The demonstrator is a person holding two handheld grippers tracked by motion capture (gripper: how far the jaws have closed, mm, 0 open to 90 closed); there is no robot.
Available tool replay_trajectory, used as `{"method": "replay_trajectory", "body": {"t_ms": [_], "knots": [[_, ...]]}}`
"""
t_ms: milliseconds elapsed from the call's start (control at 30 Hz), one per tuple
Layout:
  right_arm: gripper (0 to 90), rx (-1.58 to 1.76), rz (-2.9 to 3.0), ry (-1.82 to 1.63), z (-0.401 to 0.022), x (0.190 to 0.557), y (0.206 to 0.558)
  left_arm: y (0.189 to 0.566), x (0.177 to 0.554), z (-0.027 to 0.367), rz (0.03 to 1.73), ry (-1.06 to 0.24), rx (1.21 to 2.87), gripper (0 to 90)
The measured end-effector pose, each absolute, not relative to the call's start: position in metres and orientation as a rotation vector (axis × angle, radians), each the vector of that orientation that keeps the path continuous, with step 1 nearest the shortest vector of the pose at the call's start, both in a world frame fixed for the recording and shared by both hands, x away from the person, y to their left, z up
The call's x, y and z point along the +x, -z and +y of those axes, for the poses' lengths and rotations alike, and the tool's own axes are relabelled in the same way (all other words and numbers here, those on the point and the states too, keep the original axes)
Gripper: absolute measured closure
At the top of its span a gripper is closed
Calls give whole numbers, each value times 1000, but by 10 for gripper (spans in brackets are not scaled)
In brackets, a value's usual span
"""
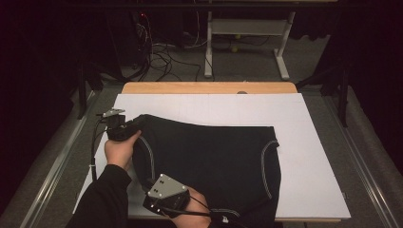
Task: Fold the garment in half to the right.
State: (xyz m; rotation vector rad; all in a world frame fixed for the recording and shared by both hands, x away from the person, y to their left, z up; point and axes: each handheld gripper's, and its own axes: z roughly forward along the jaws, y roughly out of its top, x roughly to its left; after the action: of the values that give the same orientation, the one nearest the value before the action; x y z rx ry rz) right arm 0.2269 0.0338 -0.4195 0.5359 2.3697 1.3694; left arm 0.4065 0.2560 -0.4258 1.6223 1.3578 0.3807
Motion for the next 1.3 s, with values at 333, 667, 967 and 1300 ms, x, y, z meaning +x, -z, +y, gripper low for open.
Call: {"method": "replay_trajectory", "body": {"t_ms": [333, 667, 967, 1300], "knots": [[732, 525, 2368, -1396, 46, 223, 419, 422, 402, 267, 1371, -403, 1596, 762], [731, 501, 2372, -1423, 60, 221, 420, 424, 396, 285, 1399, -428, 1590, 761], [731, 464, 2382, -1444, 75, 222, 417, 423, 390, 307, 1432, -448, 1588, 760], [731, 443, 2392, -1455, 90, 223, 417, 424, 386, 323, 1460, -452, 1583, 760]]}}
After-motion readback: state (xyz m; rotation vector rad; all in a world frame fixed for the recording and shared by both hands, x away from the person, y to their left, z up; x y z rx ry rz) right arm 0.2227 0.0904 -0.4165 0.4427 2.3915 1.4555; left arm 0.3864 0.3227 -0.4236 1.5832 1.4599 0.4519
